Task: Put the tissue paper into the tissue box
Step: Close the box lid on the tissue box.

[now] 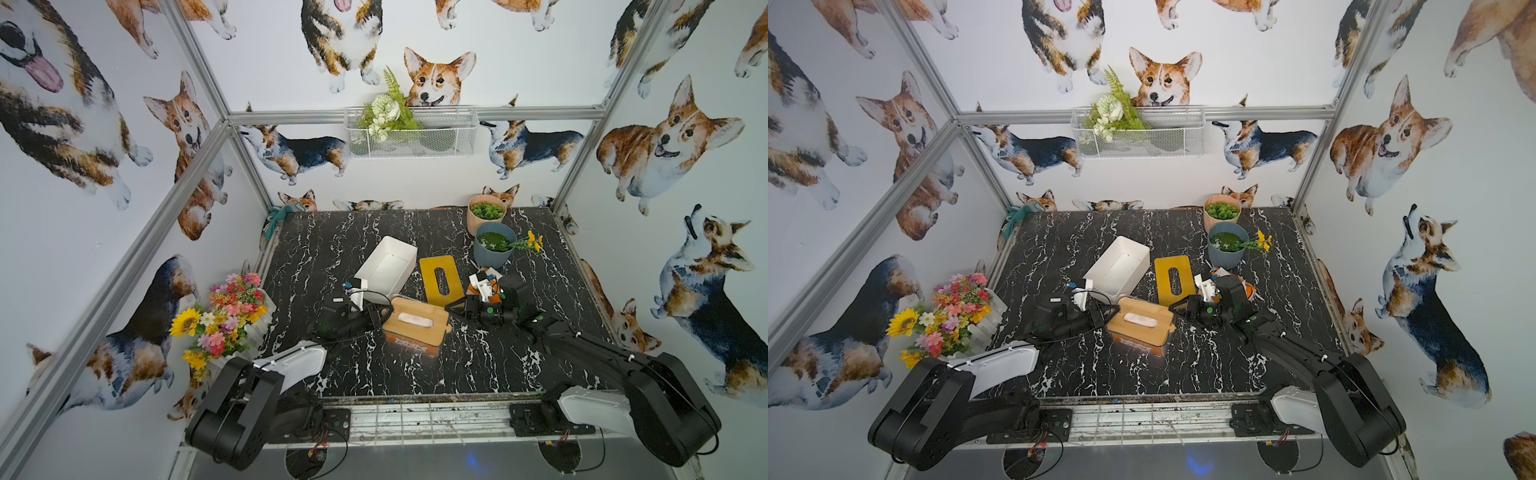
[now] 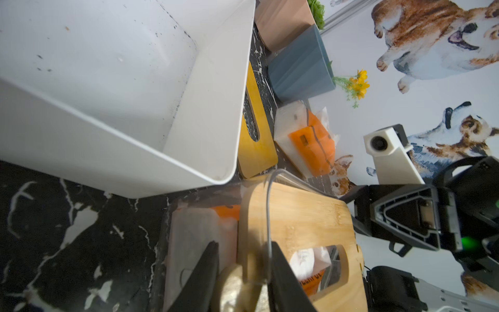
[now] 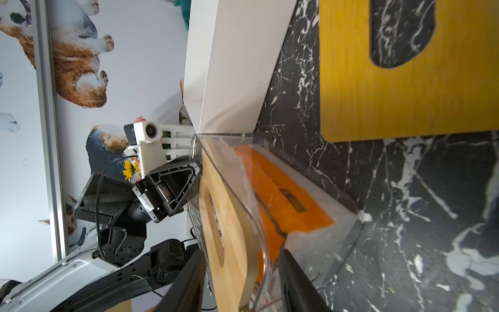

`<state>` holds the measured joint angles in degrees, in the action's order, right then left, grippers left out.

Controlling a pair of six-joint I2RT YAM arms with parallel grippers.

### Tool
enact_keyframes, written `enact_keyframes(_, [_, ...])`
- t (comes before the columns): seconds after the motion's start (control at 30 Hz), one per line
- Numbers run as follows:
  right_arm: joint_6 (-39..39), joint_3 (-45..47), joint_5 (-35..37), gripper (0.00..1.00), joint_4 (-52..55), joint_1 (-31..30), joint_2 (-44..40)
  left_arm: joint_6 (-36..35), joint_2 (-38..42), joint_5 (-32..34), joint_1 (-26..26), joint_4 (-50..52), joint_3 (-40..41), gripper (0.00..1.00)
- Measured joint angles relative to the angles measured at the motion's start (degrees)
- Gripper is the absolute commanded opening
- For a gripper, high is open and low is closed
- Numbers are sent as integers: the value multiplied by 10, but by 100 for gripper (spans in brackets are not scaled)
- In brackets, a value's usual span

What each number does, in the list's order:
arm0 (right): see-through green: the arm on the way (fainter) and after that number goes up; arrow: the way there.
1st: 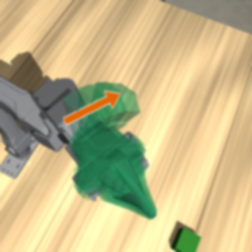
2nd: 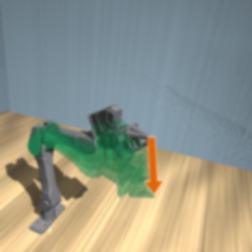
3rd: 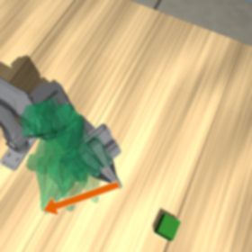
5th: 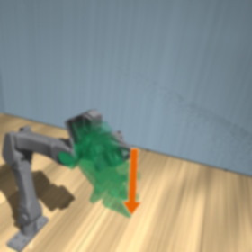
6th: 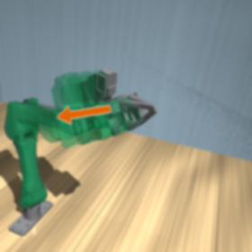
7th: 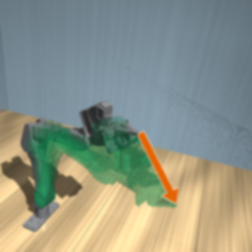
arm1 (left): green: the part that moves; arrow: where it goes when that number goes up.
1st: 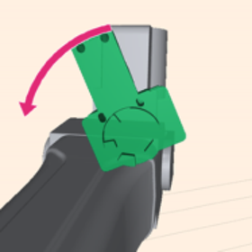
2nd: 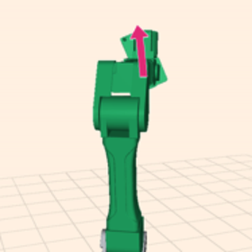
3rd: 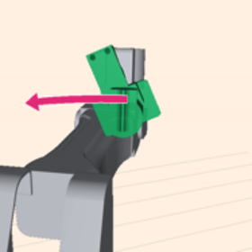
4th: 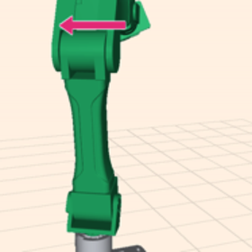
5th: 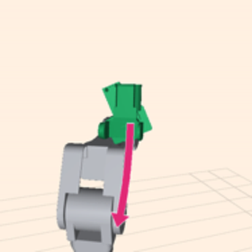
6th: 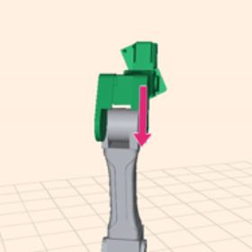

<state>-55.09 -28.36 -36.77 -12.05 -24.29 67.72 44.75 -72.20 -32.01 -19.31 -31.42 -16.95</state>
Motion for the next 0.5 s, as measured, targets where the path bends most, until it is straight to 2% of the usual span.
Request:
enact_keyframes(0.3, [10,-9,-14,47,3,6,26,-1,-6,-10,0,0,-4,33])
enact_keyframes(0.5, [19,1,-10,49,25,5,-12,-1,-10,-14,0,2,-6,32])
